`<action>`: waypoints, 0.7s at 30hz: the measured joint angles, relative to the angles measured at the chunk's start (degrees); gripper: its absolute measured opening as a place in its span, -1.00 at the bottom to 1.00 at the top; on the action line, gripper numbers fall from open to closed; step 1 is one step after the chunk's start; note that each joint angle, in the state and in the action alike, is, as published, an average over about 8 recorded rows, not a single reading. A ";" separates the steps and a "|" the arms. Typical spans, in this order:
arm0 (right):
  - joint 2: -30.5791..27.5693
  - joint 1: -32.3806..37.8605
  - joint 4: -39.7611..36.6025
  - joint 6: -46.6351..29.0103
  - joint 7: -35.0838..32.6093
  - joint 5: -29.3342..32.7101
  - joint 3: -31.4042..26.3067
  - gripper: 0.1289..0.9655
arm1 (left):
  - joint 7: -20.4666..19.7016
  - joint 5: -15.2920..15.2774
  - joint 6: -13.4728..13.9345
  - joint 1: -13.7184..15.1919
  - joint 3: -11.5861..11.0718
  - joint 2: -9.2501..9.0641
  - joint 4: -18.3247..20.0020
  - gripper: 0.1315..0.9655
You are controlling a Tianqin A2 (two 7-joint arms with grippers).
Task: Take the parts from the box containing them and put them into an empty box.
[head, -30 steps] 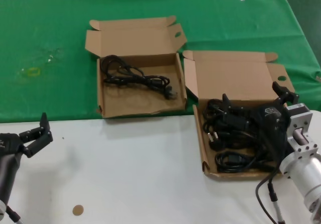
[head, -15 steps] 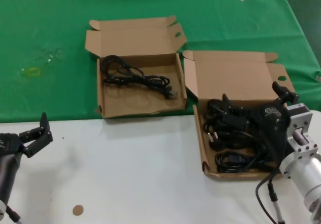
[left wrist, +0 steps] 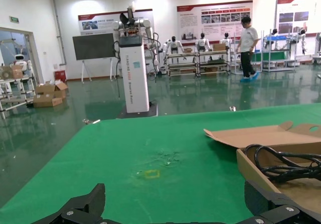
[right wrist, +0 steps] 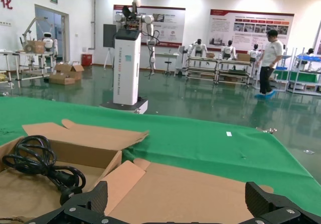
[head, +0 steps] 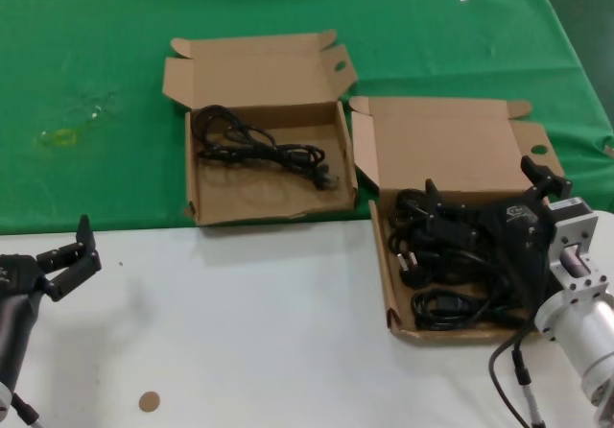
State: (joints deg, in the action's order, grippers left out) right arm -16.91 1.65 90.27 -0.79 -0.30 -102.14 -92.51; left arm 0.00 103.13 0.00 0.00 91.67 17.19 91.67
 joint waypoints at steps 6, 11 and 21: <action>0.00 0.00 0.00 0.00 0.00 0.00 0.00 1.00 | 0.00 0.00 0.00 0.00 0.00 0.00 0.00 1.00; 0.00 0.00 0.00 0.00 0.00 0.00 0.00 1.00 | 0.00 0.00 0.00 0.00 0.00 0.00 0.00 1.00; 0.00 0.00 0.00 0.00 0.00 0.00 0.00 1.00 | 0.00 0.00 0.00 0.00 0.00 0.00 0.00 1.00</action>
State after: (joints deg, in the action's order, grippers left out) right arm -16.91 1.65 90.27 -0.79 -0.30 -102.14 -92.51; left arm 0.00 103.13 0.00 0.00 91.67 17.19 91.67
